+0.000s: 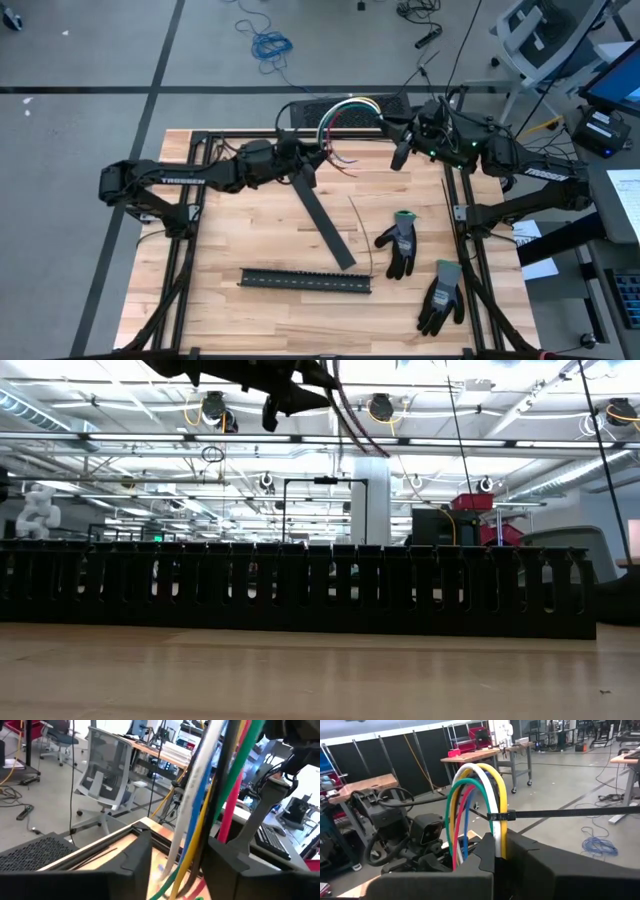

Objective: Ziptie cables
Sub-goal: Put the zip-tied cables in the black cable duct

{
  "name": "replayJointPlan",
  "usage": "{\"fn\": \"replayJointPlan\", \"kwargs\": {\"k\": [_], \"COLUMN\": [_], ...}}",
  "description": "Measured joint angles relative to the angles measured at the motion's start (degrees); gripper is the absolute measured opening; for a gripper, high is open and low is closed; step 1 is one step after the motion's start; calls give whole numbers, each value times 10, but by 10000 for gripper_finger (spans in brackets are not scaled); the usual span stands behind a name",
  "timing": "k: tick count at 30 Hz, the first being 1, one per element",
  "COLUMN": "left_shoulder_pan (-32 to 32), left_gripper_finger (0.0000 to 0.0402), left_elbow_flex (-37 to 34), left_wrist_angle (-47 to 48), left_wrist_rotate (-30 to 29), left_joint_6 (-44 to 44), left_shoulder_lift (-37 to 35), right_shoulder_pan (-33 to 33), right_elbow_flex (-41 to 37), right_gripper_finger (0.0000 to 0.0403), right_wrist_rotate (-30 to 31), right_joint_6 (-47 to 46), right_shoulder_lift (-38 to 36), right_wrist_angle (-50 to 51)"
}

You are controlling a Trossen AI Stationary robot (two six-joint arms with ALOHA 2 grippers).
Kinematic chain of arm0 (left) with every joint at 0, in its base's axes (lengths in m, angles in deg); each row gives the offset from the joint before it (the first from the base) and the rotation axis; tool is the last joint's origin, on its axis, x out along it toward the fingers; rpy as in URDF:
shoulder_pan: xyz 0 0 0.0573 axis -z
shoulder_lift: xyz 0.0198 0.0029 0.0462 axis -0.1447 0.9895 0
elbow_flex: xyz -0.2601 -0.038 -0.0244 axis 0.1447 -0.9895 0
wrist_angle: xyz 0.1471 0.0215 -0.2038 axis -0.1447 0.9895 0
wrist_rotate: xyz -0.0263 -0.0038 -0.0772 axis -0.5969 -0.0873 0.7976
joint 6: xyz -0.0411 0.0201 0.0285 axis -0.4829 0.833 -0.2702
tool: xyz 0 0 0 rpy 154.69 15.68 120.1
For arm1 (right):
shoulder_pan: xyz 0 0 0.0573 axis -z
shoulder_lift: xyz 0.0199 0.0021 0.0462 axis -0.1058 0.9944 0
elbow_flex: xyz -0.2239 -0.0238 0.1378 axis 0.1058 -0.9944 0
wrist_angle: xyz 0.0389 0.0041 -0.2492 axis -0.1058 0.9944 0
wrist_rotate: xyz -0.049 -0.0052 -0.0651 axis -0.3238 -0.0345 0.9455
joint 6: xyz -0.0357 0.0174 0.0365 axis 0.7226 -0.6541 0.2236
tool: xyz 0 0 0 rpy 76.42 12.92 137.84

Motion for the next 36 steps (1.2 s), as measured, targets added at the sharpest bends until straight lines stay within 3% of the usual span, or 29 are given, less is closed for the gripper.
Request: {"fn": "replayJointPlan", "kwargs": {"k": [5, 10, 16, 24, 36], "left_shoulder_pan": [-1, -9, -25, -23, -4], "left_gripper_finger": [181, 184, 185, 185, 185], "left_elbow_flex": [0, 0, 1, 1, 0], "left_wrist_angle": [0, 55, 118, 46, -47], "left_wrist_rotate": [2, -13, -21, 56, 78], "left_joint_6": [15, 78, 74, -2, -17], "left_shoulder_lift": [-1, -27, -49, -35, 6], "right_shoulder_pan": [0, 5, 5, 7, 8], "right_elbow_flex": [0, 0, 0, 0, 0], "right_gripper_finger": [0, 0, 0, 0, 0], "right_wrist_rotate": [1, 4, 6, 7, 4], "right_joint_6": [18, 31, 33, 33, 45], "right_shoulder_lift": [-2, -18, -32, -24, -1], "right_wrist_angle": [2, 7, 17, 15, -5]}}
